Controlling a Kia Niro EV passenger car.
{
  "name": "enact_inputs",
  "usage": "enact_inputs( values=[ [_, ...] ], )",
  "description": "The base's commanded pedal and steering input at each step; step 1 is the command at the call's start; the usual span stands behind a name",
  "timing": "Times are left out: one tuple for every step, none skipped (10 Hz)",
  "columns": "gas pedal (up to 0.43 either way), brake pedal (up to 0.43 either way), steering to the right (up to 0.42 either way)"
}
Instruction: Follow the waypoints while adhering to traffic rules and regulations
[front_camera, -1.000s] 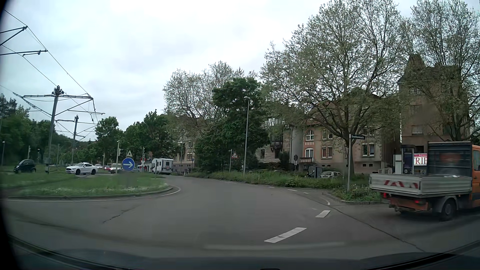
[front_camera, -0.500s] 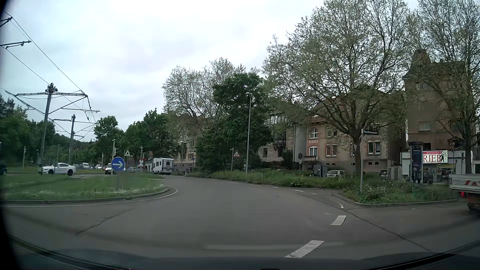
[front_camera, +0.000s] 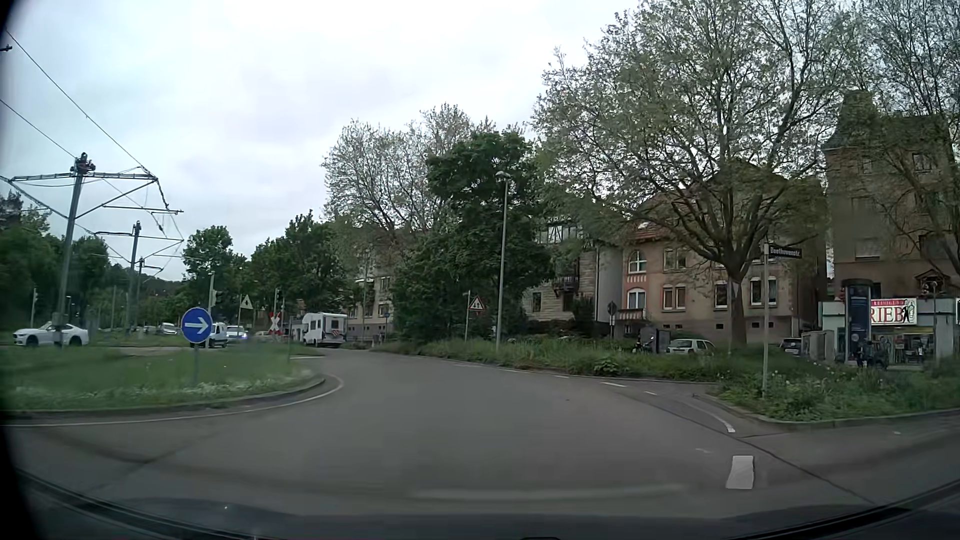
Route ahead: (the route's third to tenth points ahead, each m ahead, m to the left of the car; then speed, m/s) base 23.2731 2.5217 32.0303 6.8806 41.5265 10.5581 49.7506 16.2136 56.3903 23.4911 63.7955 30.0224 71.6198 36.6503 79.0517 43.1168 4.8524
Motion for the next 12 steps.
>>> enact_inputs(
  values=[
    [0.449,0.000,-0.031],
    [0.429,0.000,-0.034],
    [0.429,0.000,-0.034],
    [0.429,0.000,-0.035],
    [0.429,0.000,-0.035],
    [0.429,0.000,-0.039],
    [0.429,0.000,-0.042],
    [0.429,0.000,-0.043],
    [0.429,0.000,-0.043],
    [0.429,0.000,-0.043],
    [0.429,0.000,-0.049],
    [0.429,0.000,-0.059]
  ],
)
